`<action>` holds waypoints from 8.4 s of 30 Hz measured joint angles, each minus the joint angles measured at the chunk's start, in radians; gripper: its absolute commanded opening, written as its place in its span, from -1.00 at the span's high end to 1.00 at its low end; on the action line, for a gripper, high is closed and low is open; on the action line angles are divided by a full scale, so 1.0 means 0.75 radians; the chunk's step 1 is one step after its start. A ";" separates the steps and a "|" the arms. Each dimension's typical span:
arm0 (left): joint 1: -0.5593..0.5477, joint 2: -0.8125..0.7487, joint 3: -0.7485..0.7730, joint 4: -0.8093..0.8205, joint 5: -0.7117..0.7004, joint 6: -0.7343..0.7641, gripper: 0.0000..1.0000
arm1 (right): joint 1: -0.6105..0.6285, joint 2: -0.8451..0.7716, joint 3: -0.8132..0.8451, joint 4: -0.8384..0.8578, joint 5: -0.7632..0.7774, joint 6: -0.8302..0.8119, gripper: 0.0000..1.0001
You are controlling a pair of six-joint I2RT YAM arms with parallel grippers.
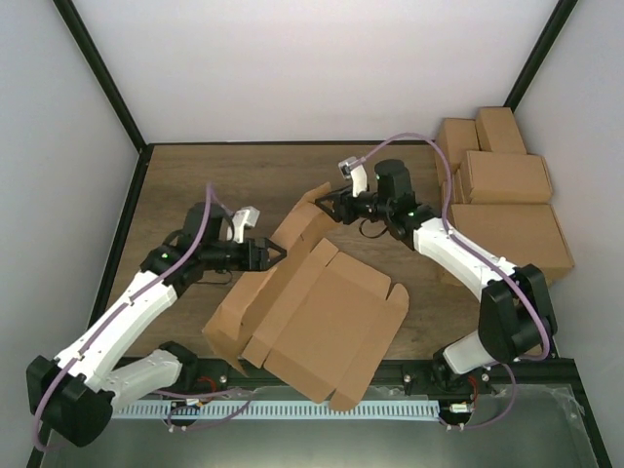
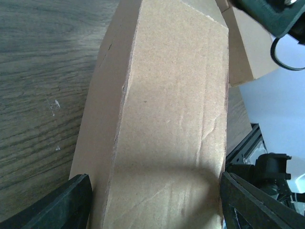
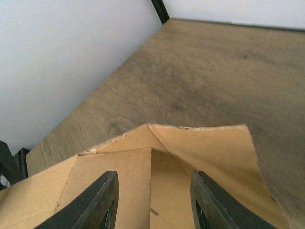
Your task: Fold the paper box
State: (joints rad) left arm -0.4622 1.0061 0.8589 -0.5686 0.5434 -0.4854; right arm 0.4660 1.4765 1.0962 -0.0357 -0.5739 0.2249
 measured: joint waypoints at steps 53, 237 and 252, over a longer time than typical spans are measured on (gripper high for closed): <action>-0.447 0.286 0.181 -0.119 -0.543 -0.013 -0.57 | -0.212 -0.056 -0.613 0.560 0.024 0.010 -0.95; -0.672 0.571 0.518 -0.385 -1.059 0.246 -0.49 | 0.045 -0.245 -0.655 0.567 0.190 0.035 0.98; -0.693 0.628 0.550 -0.433 -1.055 0.265 -0.49 | 0.243 -0.397 -0.875 0.583 0.499 0.243 0.09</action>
State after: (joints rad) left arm -0.9817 1.4769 1.2716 -0.8936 -0.2481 -0.2867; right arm 0.6479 1.1786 0.4397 0.4015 -0.1997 0.4068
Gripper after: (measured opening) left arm 0.746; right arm 0.266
